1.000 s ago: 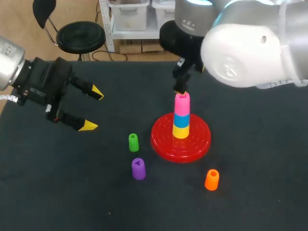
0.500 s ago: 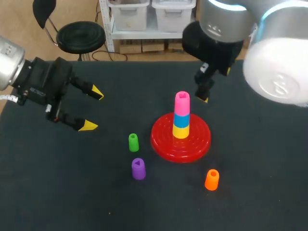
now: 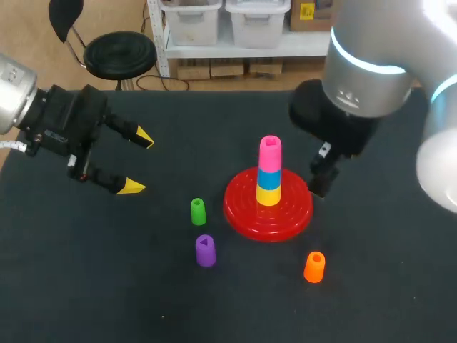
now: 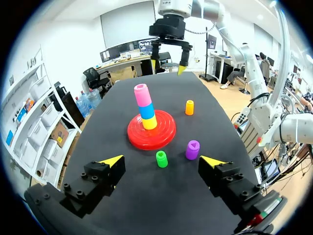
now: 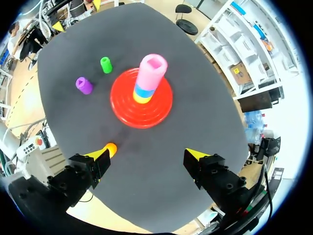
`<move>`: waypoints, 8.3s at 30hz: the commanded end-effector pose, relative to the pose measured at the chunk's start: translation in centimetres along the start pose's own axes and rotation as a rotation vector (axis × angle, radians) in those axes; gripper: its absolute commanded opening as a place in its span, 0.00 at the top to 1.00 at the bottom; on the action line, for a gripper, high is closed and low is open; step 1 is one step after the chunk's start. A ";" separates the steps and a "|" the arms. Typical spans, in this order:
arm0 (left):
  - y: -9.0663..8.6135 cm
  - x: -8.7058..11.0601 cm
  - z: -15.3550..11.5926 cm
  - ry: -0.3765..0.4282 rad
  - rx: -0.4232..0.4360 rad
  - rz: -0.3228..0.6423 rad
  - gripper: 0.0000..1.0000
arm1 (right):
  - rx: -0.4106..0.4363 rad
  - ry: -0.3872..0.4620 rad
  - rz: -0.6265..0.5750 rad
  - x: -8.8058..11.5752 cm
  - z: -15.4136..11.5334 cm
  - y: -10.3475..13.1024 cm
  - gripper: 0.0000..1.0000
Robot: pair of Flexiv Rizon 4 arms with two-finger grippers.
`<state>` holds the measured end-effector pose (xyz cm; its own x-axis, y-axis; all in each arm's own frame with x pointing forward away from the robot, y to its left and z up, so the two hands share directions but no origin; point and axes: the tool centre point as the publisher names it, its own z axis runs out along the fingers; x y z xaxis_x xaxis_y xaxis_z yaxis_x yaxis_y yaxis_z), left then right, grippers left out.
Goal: Pick up and stack the cylinders on the red base in this order: pink,purple,orange,green
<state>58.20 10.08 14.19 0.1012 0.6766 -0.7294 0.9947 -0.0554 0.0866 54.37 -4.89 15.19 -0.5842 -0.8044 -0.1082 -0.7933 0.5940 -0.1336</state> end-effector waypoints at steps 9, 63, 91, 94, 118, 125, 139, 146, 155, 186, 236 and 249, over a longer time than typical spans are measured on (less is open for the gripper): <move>0.0 0.1 0.0 -0.003 -0.001 0.002 0.00 | -0.037 -0.101 -0.065 -0.5 -0.7 2.6 0.00; 0.0 0.1 0.0 -0.003 -0.001 0.002 0.00 | -0.146 -0.062 -0.369 -8.0 3.0 14.7 0.00; 0.0 0.1 0.0 -0.003 -0.001 0.002 0.00 | -0.178 0.021 -0.422 -10.6 7.1 17.1 0.00; 0.0 0.1 0.0 -0.003 -0.001 0.002 0.00 | -0.178 0.017 -0.424 -11.0 7.3 17.3 0.00; 0.0 0.1 0.0 -0.003 -0.001 0.002 0.00 | -0.206 0.019 -0.404 -11.8 10.4 17.4 0.00; 0.0 0.1 0.0 -0.003 -0.001 0.002 0.00 | -0.195 0.024 -0.407 -12.2 10.9 17.4 0.00; 0.0 0.1 0.0 -0.003 -0.001 0.002 0.00 | -0.190 0.036 -0.410 -12.9 11.7 17.1 0.00; 0.0 0.1 0.0 -0.003 -0.001 0.002 0.00 | -0.197 0.044 -0.410 -13.0 12.0 17.0 0.00; 0.0 0.1 0.0 -0.003 -0.001 0.002 0.00 | -0.201 0.048 -0.410 -13.0 12.1 17.0 0.00; 0.0 0.1 0.0 -0.003 -0.001 0.002 0.00 | -0.204 0.054 -0.397 -12.5 12.2 17.1 1.00; 0.0 0.1 0.0 -0.003 -0.001 0.002 0.00 | 0.077 -0.043 -0.210 -12.5 -7.5 1.2 1.00; 0.0 0.1 0.0 -0.003 -0.001 0.002 0.00 | 0.004 -0.040 -0.181 -11.4 -6.3 -0.2 1.00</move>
<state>58.20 10.08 14.19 0.1011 0.6766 -0.7294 0.9947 -0.0554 0.0865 59.75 4.37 22.90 -0.4244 -0.8977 -0.1181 -0.8829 0.4392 -0.1663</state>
